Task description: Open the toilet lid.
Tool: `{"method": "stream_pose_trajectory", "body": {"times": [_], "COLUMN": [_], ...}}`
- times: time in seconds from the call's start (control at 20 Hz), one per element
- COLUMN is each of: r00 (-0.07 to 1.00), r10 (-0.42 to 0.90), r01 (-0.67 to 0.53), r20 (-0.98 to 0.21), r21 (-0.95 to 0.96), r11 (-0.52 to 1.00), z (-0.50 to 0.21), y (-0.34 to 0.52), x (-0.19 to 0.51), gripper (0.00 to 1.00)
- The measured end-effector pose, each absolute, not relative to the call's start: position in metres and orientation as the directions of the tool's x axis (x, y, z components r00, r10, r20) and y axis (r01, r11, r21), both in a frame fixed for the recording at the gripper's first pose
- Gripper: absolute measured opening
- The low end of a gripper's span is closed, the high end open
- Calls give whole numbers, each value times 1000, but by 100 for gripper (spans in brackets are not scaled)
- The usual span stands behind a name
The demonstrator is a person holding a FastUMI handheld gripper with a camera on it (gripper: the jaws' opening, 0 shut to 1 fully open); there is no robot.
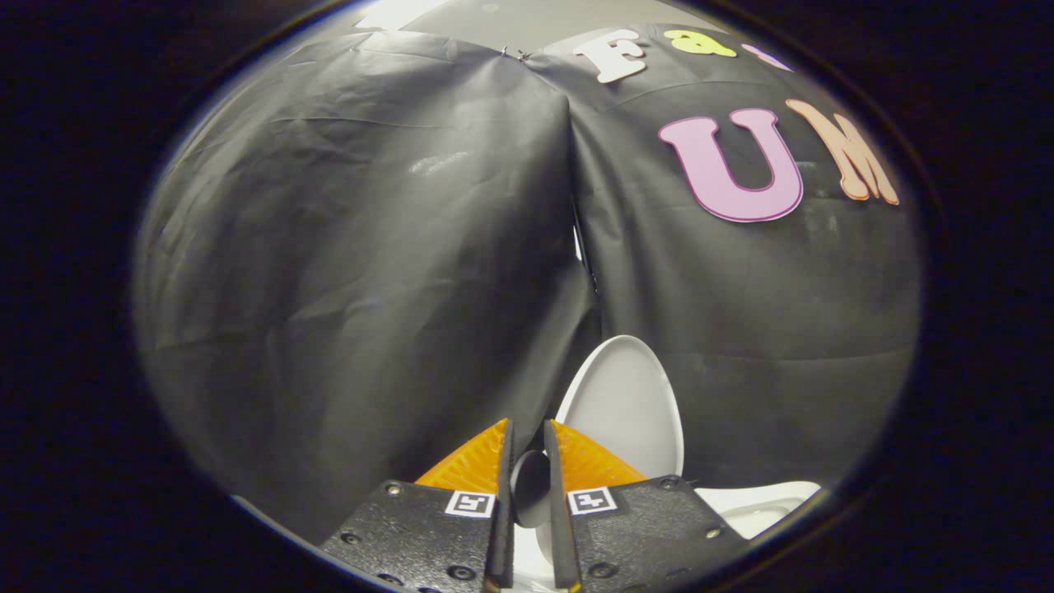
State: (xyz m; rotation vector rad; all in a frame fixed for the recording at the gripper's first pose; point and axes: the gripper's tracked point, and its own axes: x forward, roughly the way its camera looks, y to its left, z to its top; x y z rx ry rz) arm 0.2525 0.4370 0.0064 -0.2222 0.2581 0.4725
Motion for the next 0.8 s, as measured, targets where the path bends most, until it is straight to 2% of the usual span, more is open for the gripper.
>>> {"method": "stream_pose_trajectory", "body": {"times": [0.4,0.55,0.6,0.8], "r00": [859,868,872,871], "r10": [415,406,402,459], "r01": [-475,-458,-453,-483], "r20": [-299,-286,-278,-173], "r21": [-162,-146,-148,-141], "r11": [865,877,879,864], "z": [6,10,13,52], "y": [437,436,436,438], "x": [248,246,244,230], "gripper": [30,43,44,73]}}
